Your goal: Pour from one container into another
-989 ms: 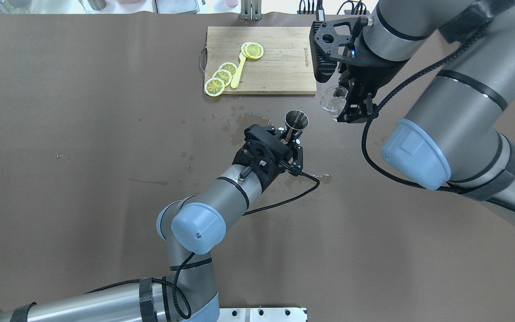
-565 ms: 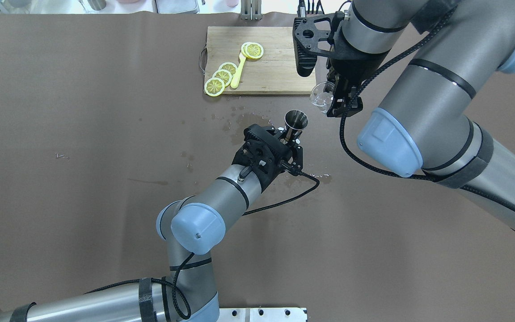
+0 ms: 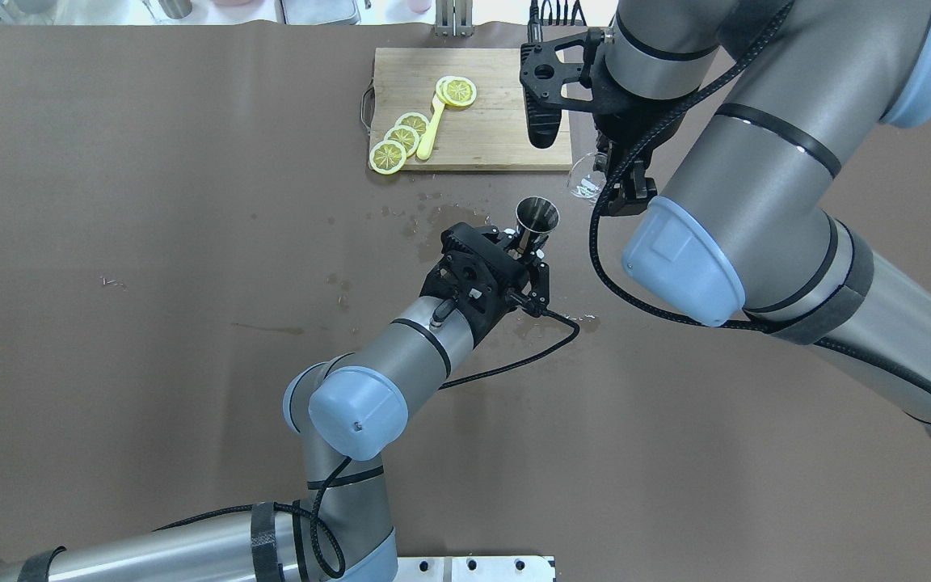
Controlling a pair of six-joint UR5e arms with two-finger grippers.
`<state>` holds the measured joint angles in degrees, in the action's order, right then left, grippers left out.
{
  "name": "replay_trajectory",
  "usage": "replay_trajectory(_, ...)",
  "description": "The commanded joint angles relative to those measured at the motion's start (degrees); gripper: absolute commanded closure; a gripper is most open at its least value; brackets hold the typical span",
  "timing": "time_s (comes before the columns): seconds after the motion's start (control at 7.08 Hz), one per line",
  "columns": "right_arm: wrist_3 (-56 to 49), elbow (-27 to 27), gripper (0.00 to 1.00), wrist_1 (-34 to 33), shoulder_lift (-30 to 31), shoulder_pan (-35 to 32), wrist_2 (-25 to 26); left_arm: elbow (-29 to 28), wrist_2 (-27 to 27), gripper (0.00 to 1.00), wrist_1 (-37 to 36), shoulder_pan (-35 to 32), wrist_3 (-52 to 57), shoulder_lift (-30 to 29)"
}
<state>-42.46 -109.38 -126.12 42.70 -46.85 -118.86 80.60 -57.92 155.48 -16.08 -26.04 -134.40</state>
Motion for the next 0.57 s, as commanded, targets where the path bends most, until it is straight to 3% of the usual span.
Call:
replay_trajectory(0.0, -4.01, 0.04, 1.0, -7.79, -3.4, 1.05, 3.01, 0.52, 0.0, 1.0, -0.09, 0.0, -0.06, 0.28)
replay_trajectory(0.42, -8.77, 3.88, 1.0, -14.59, -8.4, 2.55, 6.62, 0.52, 0.0, 1.0, 0.0, 0.0, -0.06, 0.28)
